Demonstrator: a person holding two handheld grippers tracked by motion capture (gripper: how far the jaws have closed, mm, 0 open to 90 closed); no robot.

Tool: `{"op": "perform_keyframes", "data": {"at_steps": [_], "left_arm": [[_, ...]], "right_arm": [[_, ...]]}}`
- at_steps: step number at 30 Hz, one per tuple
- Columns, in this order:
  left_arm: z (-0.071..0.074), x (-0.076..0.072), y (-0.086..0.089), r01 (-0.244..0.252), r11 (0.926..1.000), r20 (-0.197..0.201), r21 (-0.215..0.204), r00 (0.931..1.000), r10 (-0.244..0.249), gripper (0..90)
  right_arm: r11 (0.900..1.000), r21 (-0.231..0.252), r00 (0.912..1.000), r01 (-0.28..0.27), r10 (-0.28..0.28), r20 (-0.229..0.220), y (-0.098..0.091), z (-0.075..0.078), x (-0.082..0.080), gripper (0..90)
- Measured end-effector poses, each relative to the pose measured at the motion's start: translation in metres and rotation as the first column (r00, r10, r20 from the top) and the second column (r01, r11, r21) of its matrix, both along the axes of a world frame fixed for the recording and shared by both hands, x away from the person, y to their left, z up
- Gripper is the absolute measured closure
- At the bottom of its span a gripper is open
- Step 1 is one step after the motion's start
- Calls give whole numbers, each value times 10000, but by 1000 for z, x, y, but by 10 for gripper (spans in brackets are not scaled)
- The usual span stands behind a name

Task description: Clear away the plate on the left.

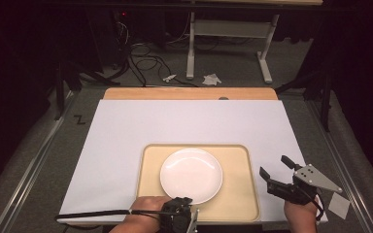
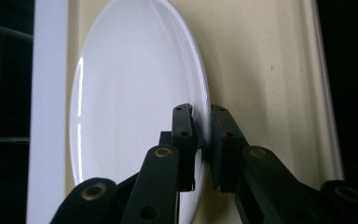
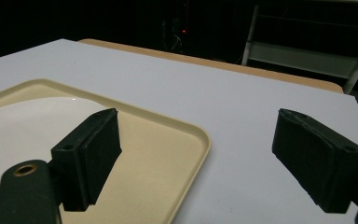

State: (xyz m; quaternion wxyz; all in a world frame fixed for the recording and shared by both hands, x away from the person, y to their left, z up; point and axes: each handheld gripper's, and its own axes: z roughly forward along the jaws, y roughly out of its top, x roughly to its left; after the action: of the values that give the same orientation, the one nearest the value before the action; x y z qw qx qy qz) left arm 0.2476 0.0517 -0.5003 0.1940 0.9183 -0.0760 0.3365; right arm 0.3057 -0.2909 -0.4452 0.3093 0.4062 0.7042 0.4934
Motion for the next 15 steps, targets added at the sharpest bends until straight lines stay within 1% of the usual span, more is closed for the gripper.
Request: {"op": "perform_keyframes", "data": {"at_steps": [1, 2, 3, 4, 5, 6, 10, 12, 13, 15], "left_arm": [[0, 0, 0, -25, 10000, -115, -6, 9999, 25, 810], [0, 0, 0, -25, 10000, -115, -6, 9999, 25, 806], [-1, 1, 1, -33, 10000, -285, 8, 9996, 33, 801], [-1, 2, 1, -64, 10000, -374, 24, 9993, 65, 798], [-1, 2, 1, -64, 10000, -374, 24, 9993, 65, 793], [-2, 2, 1, -78, 10000, -468, 12, 9989, 79, 793], [-4, 3, 1, -116, 9998, -814, 158, 9966, 128, 775], [-3, 4, 1, -182, 9998, -926, 115, 9955, 192, 769], [-3, 5, 2, -196, 9998, -1067, 69, 9941, 202, 762], [-3, 6, 2, -262, 9996, -1211, -68, 9923, 252, 756]], "right_arm": [[10000, -25, 10000, 19, -19, 13, 0, 0, 0, 161], [10000, -25, 10000, 19, -19, 13, 0, 0, 0, 161], [10000, -16, 10000, 3, -3, -1, 0, 0, 1, 161], [10000, -14, 10000, 0, 0, -5, -1, 0, 1, 161], [10000, -14, 10000, 0, 0, -5, -1, 0, 1, 161], [10000, -18, 10000, -2, 2, -13, 0, 0, 1, 161], [10000, 2, 10000, -27, 27, -50, 0, 0, 0, 161], [10000, -22, 10000, -22, 22, -61, 0, -1, 1, 161], [10000, -21, 10000, -24, 24, -65, 0, -1, 1, 161], [10000, -28, 10000, -29, 29, -68, 0, -1, 1, 161]]}}
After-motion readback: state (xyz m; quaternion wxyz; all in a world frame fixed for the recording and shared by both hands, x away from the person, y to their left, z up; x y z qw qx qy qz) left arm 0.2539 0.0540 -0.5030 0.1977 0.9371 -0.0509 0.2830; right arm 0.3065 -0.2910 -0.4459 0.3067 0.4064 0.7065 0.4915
